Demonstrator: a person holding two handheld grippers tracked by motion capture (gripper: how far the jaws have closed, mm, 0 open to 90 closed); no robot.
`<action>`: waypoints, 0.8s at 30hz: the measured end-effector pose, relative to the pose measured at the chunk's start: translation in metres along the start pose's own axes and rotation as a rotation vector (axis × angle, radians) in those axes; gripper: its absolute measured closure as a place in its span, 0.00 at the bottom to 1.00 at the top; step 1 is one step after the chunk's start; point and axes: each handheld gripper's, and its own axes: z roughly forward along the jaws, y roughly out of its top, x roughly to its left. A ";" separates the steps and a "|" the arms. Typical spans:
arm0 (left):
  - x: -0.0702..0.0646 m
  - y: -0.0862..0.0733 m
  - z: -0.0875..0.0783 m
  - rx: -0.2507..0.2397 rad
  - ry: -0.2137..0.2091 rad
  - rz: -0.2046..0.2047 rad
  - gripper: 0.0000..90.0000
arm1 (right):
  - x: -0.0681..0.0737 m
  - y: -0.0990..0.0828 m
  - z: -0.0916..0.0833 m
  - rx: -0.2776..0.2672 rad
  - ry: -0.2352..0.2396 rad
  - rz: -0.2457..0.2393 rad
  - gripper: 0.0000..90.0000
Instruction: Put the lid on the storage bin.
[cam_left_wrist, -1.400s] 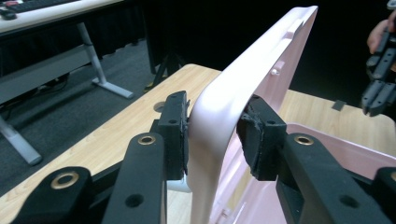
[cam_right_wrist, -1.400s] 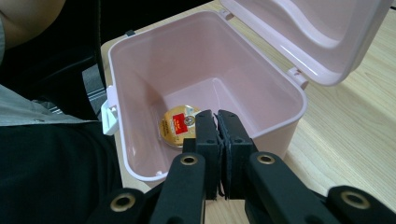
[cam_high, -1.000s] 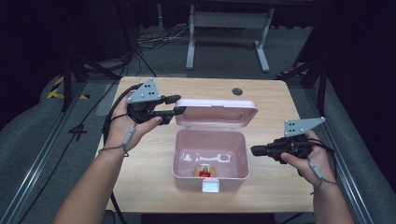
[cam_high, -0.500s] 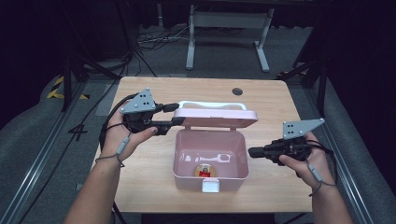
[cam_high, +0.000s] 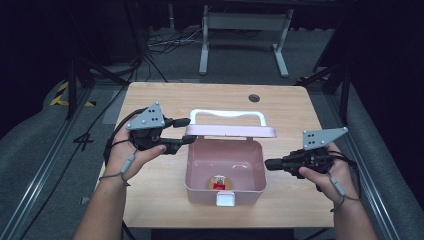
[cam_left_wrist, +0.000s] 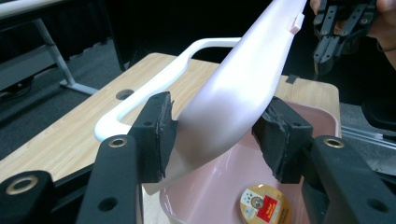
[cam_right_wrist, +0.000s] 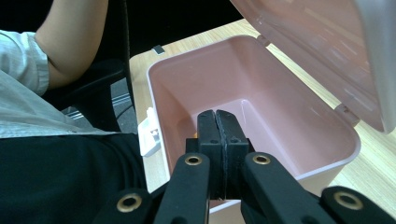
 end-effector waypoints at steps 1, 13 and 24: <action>-0.001 -0.001 -0.001 0.007 -0.004 -0.002 0.54 | 0.000 0.000 0.000 -0.001 0.001 0.000 1.00; -0.001 -0.011 -0.007 0.073 -0.095 -0.031 0.54 | 0.002 0.003 0.005 -0.001 0.019 -0.002 1.00; -0.003 -0.017 -0.009 0.139 -0.158 -0.051 0.53 | 0.003 0.004 0.003 -0.034 0.016 0.000 1.00</action>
